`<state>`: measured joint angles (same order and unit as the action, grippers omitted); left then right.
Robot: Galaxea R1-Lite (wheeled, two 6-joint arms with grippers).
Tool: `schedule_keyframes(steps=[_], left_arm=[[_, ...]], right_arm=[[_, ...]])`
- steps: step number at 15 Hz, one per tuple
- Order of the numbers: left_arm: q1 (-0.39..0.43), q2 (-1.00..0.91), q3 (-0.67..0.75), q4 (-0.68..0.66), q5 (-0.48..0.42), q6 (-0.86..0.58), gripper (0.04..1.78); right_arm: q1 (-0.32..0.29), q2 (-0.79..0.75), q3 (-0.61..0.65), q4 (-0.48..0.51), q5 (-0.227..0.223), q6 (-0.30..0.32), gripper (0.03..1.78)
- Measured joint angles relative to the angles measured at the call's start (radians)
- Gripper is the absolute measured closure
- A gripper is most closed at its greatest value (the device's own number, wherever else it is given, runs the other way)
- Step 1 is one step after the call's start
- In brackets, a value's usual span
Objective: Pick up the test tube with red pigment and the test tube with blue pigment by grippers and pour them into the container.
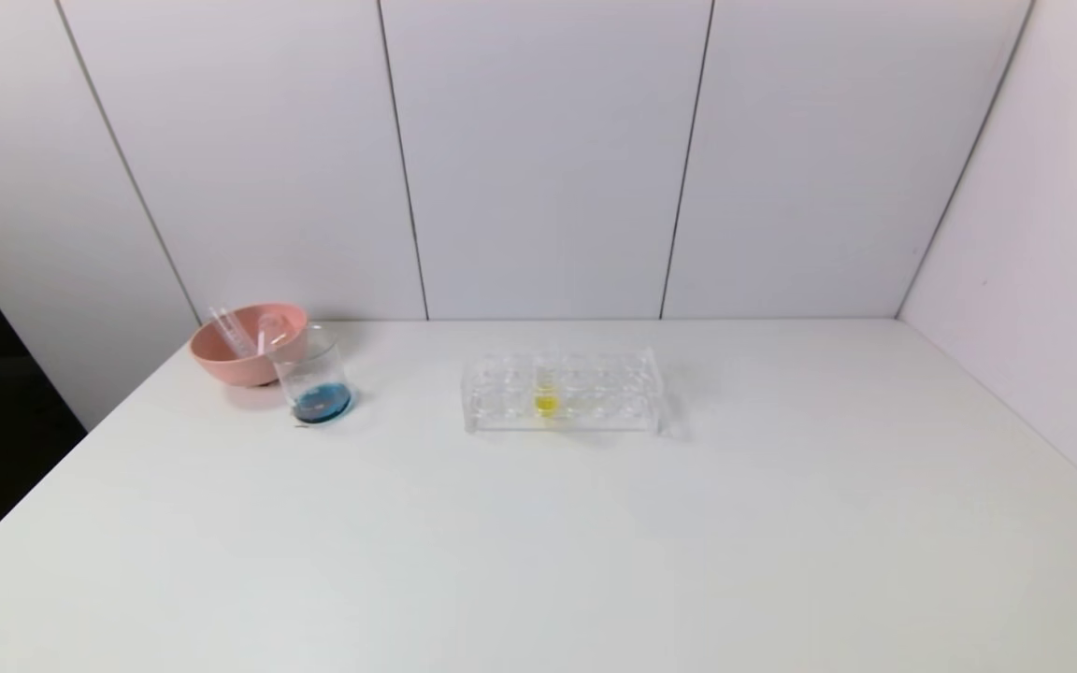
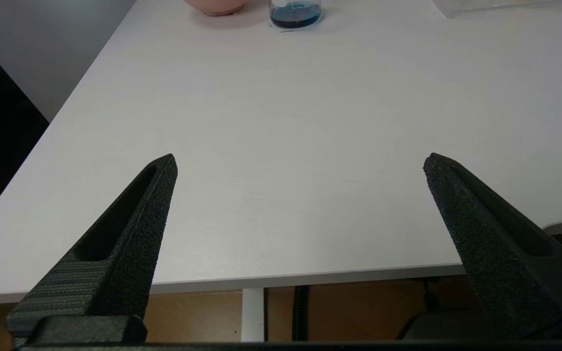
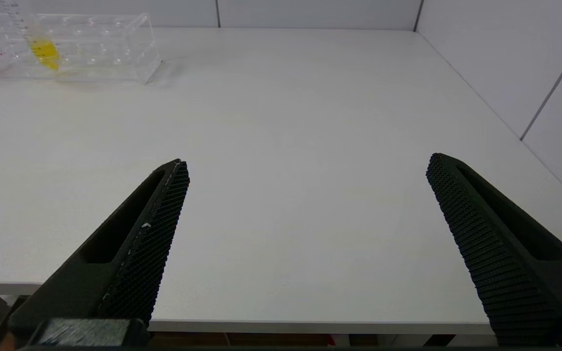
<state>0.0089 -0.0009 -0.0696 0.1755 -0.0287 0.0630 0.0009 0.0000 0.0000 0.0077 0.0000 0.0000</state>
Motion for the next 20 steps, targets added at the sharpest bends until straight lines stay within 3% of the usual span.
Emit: schedule_keyframes(steps=[8, 20], left_arm=[[0.0, 0.0, 0.04, -0.104, 0.002, -0.017, 0.06], [0.0, 0.001, 0.049, -0.116, 0.006, -0.019, 0.06]], right_arm=[[0.0, 0.0, 0.0, 0.0, 0.0, 0.0, 0.04], [0.0, 0.0, 0.0, 0.0, 0.0, 0.0, 0.04]])
